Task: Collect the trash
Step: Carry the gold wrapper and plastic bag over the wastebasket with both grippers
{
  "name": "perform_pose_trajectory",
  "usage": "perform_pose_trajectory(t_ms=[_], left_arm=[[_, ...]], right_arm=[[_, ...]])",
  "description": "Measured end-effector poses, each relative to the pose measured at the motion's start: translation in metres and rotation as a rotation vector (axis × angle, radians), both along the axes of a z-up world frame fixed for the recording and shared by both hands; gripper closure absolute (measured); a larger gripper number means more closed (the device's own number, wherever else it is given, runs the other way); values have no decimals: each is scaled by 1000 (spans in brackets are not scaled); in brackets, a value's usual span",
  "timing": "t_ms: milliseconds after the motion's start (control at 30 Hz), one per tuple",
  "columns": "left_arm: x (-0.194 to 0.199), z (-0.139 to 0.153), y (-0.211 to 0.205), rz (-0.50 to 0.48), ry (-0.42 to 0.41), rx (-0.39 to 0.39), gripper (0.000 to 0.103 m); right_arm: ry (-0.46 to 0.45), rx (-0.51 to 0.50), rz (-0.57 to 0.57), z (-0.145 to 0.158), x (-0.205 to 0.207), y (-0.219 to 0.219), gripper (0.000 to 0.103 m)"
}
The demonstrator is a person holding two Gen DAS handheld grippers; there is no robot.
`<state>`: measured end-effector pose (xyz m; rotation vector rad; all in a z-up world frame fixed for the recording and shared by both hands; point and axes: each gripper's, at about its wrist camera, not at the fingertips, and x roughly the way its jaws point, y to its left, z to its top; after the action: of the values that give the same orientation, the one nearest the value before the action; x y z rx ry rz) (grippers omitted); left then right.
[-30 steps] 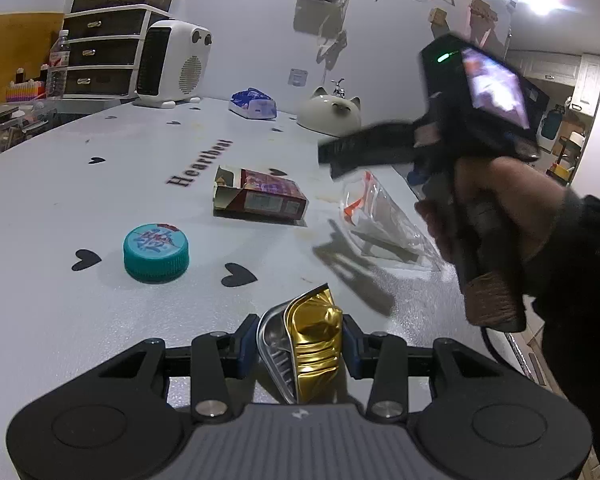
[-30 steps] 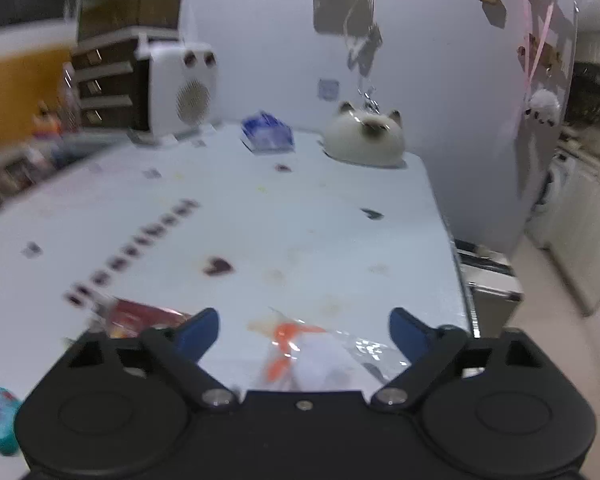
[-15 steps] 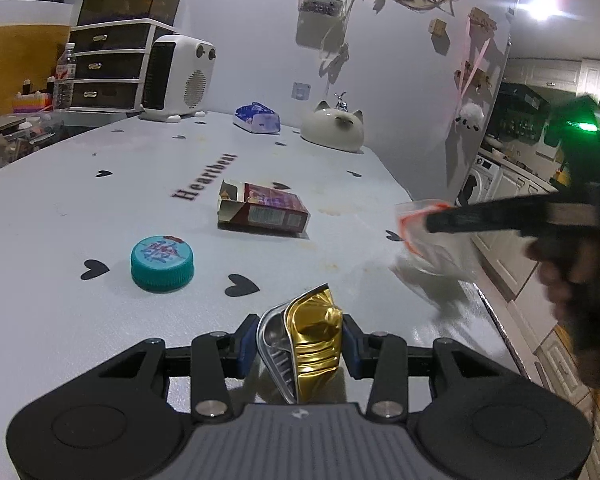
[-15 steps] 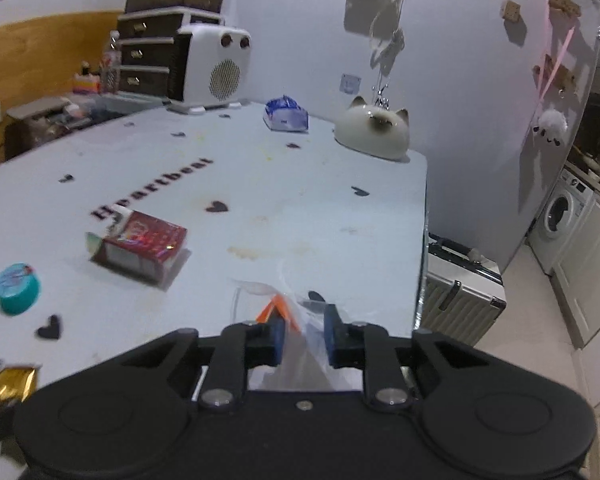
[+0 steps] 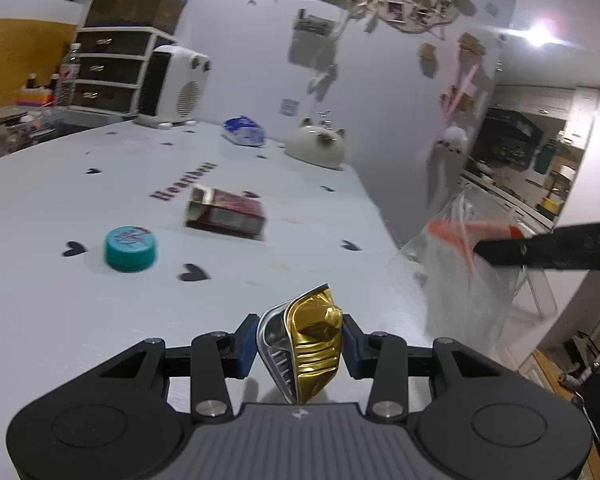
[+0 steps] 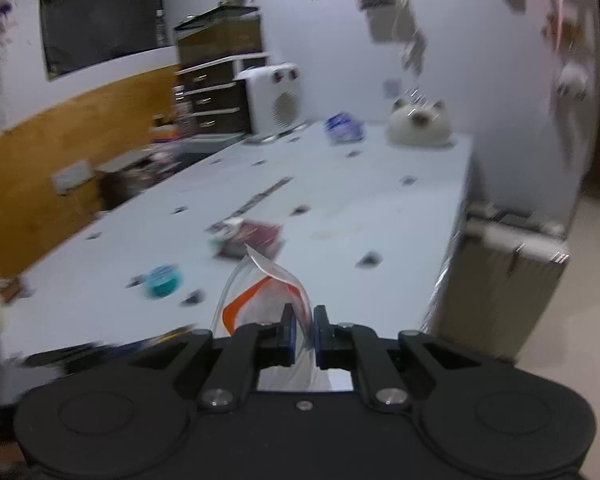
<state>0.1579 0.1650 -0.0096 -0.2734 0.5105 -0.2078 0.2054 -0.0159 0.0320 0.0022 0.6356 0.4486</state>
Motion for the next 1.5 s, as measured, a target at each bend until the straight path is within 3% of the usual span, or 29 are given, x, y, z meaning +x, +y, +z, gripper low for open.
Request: perform_pose_trajectory(t_ms=[200,500,633,1033,1500], left_arm=[[-11,8,-25,-58,-17,7,59],[-33,18,-58,-90,-22,60,59],[-44,22,-66,-78,-24,76,59],[-71,42,-109,-100,-74,108,60],[-86,26,-207,-203,-37,123,60]], right_arm=[[79,18,78,-5,-25,-9,94],[5,-57,92,-9,-46,-18,94],[2,-42,87,-9,-55,-33,95],[-74,32,-51,0,-96,-106,97],[-69,20,-269,-30,-151,-221,96]])
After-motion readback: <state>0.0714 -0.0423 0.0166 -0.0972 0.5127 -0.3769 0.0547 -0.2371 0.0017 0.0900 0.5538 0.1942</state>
